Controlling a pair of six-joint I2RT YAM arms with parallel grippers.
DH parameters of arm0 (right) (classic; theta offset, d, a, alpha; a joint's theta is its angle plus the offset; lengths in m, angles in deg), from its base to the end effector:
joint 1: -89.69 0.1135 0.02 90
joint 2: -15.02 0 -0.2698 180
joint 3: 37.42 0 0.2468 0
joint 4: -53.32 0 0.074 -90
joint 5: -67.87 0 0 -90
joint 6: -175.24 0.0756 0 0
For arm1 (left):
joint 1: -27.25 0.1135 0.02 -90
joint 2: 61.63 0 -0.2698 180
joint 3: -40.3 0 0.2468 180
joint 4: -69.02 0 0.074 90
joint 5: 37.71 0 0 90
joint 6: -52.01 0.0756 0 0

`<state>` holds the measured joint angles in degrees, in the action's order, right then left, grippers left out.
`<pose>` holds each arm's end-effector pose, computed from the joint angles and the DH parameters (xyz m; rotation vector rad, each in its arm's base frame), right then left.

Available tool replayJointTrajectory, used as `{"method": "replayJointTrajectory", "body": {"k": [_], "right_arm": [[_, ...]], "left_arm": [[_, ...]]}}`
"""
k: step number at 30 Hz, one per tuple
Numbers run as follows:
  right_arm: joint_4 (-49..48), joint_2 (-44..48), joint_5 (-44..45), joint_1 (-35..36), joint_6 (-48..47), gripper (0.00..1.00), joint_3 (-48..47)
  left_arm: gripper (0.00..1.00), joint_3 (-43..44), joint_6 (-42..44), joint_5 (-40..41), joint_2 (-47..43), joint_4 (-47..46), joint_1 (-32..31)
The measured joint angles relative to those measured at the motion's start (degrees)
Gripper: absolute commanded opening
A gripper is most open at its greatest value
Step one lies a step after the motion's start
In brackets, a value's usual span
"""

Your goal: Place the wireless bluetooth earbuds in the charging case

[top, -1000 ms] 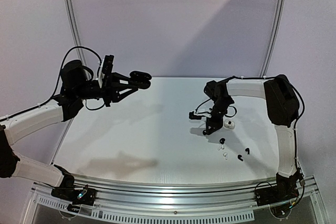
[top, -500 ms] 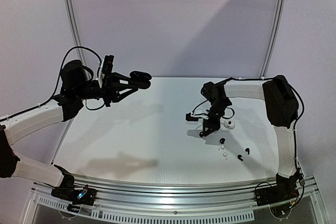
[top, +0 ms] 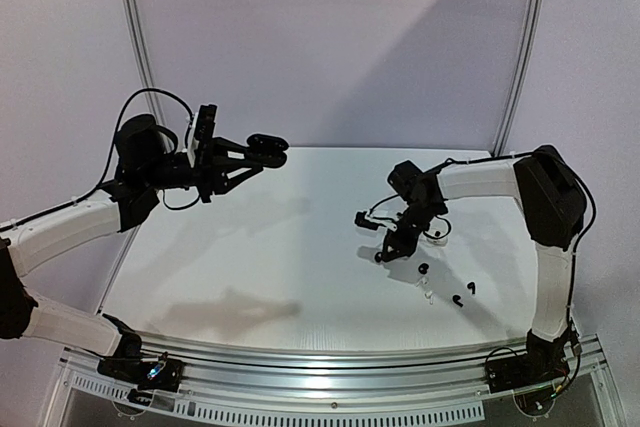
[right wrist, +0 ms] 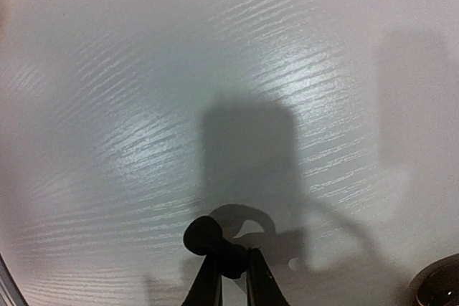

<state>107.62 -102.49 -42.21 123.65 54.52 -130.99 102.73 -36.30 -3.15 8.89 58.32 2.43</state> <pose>0.3171 0.2448 0.1107 -1.5973 2.4239 0.5221 0.2381 -0.1787 0.3384 1.1009 1.2199 -1.0433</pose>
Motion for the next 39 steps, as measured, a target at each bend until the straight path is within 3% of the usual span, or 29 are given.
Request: {"method": "replayJointTrajectory", "body": {"k": [10,18,26,39], "right_arm": [[-10.7,8.3,4.9,1.2,14.6,0.0,5.6],[-14.2,17.0,10.9,4.7,24.7,0.0,-2.7],[-17.6,21.2,20.3,15.8,29.8,0.0,-17.9],[-18.4,20.6,33.6,34.5,25.8,0.0,-27.2]], "left_arm": [[0.0,-4.1,-0.8,8.0,0.0,-5.9,0.0],[0.0,-8.1,-0.9,16.1,0.0,-14.6,-0.8],[0.0,-12.9,-1.0,20.5,-1.0,-23.4,-3.1],[0.0,-22.5,-6.4,23.8,-7.4,-36.4,-9.4]]}}
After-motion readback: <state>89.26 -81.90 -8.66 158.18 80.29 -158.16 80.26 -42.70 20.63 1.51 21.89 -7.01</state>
